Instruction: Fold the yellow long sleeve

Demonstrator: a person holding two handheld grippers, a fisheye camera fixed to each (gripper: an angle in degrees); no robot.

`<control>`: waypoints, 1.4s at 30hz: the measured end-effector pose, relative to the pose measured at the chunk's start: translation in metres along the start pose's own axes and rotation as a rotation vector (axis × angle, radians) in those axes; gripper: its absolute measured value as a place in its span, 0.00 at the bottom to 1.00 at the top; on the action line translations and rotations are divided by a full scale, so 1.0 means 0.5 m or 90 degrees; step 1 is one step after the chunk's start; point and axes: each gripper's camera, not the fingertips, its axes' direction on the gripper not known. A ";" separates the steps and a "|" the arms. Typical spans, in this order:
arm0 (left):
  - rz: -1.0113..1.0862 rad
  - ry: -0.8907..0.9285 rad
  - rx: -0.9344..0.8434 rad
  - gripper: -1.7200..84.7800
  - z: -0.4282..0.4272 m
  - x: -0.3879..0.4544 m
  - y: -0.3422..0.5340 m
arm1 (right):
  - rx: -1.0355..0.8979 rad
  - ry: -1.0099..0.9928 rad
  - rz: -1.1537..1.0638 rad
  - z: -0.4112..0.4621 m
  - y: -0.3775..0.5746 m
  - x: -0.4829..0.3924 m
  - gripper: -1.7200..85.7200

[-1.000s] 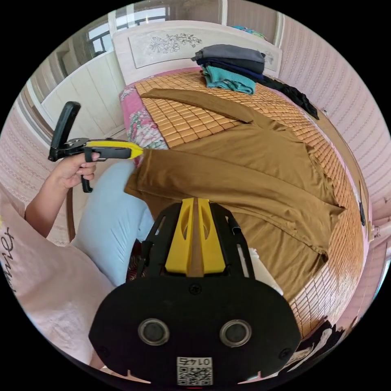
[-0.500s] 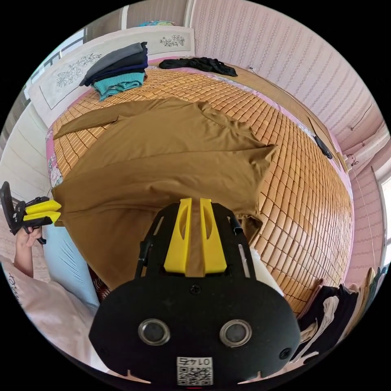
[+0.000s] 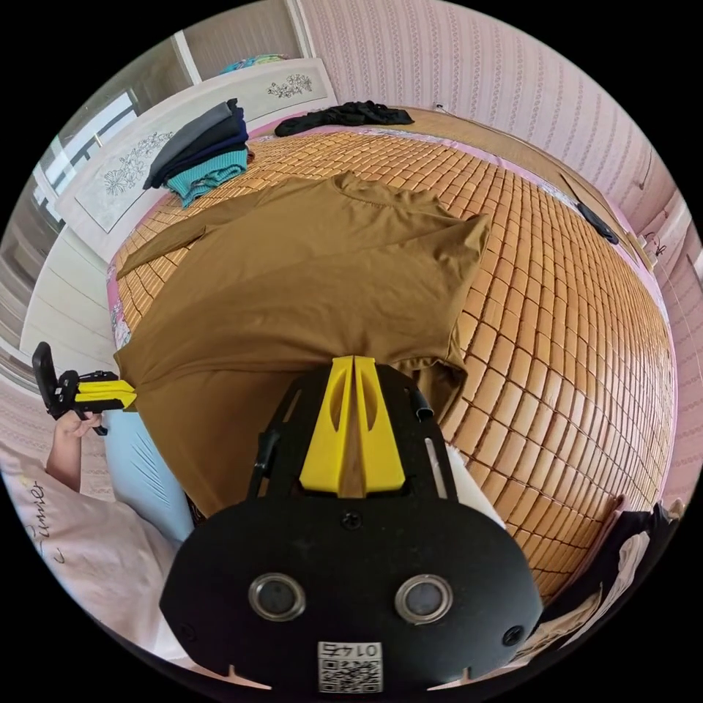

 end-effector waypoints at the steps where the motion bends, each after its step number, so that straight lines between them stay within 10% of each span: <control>1: 0.002 0.004 0.007 0.01 -0.004 0.002 0.001 | 0.011 0.003 0.004 -0.006 0.004 0.003 0.02; 15: 0.086 -0.067 -0.024 0.06 0.161 0.110 -0.183 | -0.031 -0.073 -0.213 0.039 0.011 -0.142 0.02; 42: 0.054 0.025 -0.001 0.01 0.215 0.059 -0.216 | 0.103 -0.070 -0.060 -0.042 0.143 0.042 0.02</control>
